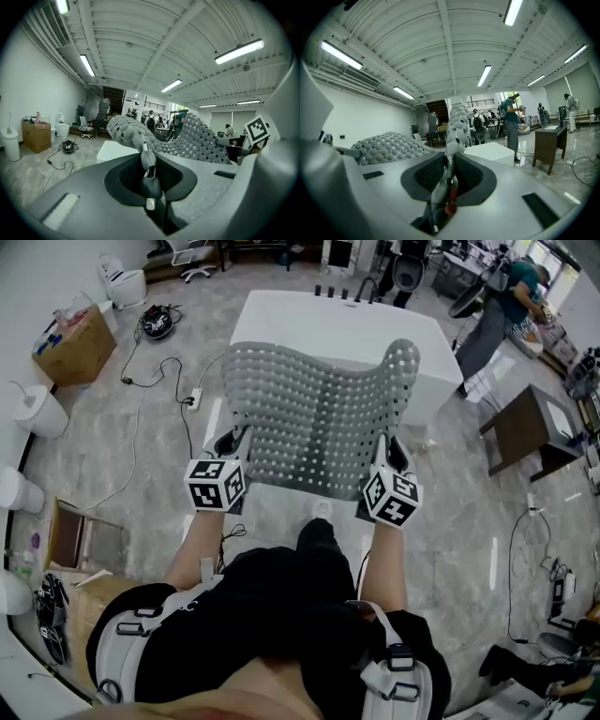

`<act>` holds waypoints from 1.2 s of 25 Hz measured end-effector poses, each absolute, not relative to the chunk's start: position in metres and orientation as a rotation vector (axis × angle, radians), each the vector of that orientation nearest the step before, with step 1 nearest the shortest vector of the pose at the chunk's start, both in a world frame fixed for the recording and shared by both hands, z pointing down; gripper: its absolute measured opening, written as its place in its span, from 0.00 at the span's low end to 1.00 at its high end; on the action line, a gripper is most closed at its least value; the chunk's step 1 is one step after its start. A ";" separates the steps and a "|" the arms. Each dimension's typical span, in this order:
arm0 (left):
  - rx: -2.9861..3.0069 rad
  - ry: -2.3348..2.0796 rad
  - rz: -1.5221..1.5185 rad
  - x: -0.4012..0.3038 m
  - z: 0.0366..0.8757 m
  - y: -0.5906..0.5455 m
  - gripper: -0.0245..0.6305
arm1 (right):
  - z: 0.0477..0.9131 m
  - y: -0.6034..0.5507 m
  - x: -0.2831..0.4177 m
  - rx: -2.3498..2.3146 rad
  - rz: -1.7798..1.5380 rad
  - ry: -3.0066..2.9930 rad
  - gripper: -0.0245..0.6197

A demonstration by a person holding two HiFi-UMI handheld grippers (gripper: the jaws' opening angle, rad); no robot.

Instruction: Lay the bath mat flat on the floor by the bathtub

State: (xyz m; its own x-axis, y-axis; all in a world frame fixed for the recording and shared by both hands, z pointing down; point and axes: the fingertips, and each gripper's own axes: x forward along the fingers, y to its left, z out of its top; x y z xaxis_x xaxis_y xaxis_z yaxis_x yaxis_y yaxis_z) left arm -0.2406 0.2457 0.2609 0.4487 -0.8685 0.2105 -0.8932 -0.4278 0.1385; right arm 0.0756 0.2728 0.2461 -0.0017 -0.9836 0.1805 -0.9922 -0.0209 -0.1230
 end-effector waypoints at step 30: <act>2.176 -1.484 0.391 -0.120 0.329 -0.124 0.11 | 0.312 -0.121 0.222 2.001 0.677 -2.113 0.15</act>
